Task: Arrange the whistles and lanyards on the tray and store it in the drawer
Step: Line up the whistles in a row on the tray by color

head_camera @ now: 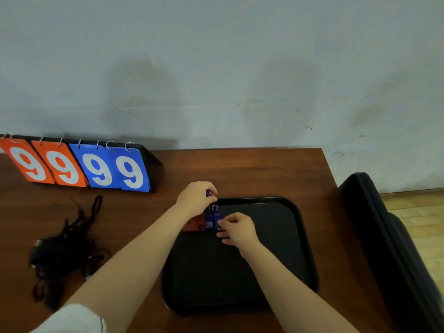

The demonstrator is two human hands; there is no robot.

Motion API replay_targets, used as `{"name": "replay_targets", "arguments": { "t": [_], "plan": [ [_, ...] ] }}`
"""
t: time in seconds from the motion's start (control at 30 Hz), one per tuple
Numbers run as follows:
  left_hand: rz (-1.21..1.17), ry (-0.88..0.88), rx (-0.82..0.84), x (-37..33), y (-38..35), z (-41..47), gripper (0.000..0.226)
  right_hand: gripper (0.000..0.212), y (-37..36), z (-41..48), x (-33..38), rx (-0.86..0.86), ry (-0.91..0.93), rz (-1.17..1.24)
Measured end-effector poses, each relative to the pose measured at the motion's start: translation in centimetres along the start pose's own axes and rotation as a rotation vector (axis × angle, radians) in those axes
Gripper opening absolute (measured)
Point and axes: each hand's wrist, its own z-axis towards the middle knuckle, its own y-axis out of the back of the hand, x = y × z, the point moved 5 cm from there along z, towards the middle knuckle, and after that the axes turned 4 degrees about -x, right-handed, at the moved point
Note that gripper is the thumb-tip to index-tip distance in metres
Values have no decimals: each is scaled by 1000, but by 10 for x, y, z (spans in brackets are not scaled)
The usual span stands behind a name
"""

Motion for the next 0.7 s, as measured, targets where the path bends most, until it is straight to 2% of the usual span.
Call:
{"name": "replay_targets", "arguments": {
  "t": [0.27, 0.47, 0.57, 0.7],
  "plan": [
    [-101, 179, -196, 36, 23, -22, 16, 8, -3, 6, 4, -46, 62, -215],
    [-280, 502, -185, 74, 26, -60, 18, 7, -5, 7, 4, -16, 135, -331],
    [-445, 655, -204, 81, 19, -72, 17, 9, -5, 6, 4, -17, 134, -342],
    [-834, 740, -235, 65, 15, -82, 15, 12, 1, 2, 8, -99, 188, -357]
  ]
}}
